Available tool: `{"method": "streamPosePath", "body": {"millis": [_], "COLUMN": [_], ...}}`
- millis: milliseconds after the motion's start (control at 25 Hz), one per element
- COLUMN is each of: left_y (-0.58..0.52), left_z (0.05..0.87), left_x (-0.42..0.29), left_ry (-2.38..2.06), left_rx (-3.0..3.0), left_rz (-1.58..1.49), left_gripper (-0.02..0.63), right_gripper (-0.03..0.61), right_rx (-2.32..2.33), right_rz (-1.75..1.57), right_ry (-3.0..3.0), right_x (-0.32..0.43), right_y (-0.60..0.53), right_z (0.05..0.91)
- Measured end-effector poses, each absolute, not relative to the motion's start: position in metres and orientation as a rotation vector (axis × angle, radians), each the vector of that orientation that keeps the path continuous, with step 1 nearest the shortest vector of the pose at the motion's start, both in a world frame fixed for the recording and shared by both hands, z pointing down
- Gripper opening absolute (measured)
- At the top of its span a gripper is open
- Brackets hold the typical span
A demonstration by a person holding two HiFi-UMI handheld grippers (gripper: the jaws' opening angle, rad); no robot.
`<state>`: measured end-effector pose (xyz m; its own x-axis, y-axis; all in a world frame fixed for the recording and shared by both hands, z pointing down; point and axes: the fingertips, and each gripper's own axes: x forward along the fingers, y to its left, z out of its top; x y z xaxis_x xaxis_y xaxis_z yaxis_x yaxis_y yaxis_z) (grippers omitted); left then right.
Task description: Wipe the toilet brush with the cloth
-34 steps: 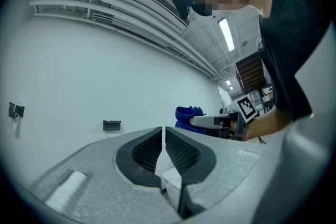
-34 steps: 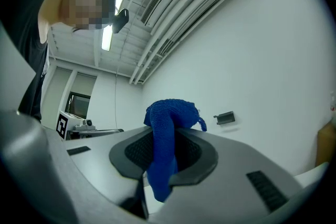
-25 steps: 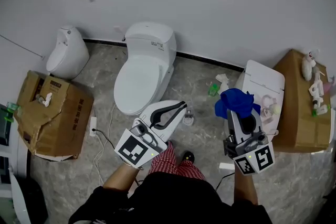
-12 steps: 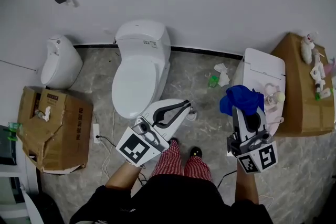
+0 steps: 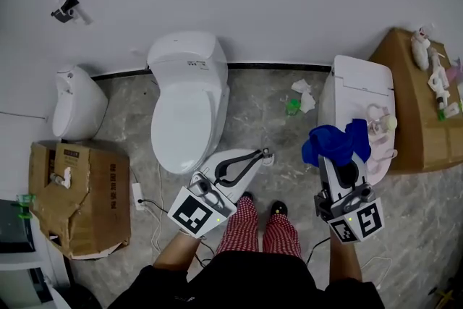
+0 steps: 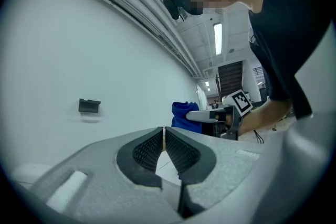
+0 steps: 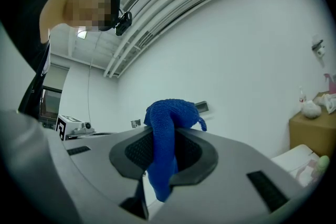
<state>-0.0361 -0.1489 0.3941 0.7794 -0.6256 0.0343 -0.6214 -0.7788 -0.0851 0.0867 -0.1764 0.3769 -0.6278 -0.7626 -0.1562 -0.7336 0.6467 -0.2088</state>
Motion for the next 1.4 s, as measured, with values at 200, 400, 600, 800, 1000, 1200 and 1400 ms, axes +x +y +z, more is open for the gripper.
{"method": "streamPosePath", "body": {"millis": [200, 400, 600, 800, 1000, 1200, 1400], "left_y": [-0.157, -0.158, -0.162, -0.163, -0.168, -0.174, -0.179], "left_z": [0.411, 0.434, 0.451, 0.467, 0.494, 0.522, 0.553], "left_x": [-0.034, -0.028, -0.030, -0.032, -0.031, -0.033, -0.035], "left_ry": [1.008, 0.968, 0.990, 0.975, 0.990, 1.009, 1.015], "left_rx": [-2.949, -2.958, -3.024, -3.051, -3.082, -3.116, -3.148], "left_rz": [-0.066, -0.120, -0.090, -0.109, -0.145, -0.166, -0.200], "left_gripper": [0.003, 0.003, 0.033, 0.049, 0.054, 0.064, 0.076], "right_gripper": [0.082, 0.081, 0.082, 0.082, 0.082, 0.081, 0.083], "right_rx": [-1.240, -1.250, -1.265, -1.298, -1.302, -1.306, -1.312], "right_rz": [-0.209, -0.251, -0.296, -0.331, -0.352, -0.375, -0.411], "right_ry": [2.638, 2.636, 2.649, 2.643, 2.665, 2.676, 2.675], "right_x": [0.087, 0.085, 0.079, 0.078, 0.075, 0.072, 0.069], "right_y": [-0.181, -0.183, -0.182, -0.182, -0.182, -0.183, -0.187], "right_z": [0.393, 0.414, 0.433, 0.448, 0.469, 0.487, 0.507]}}
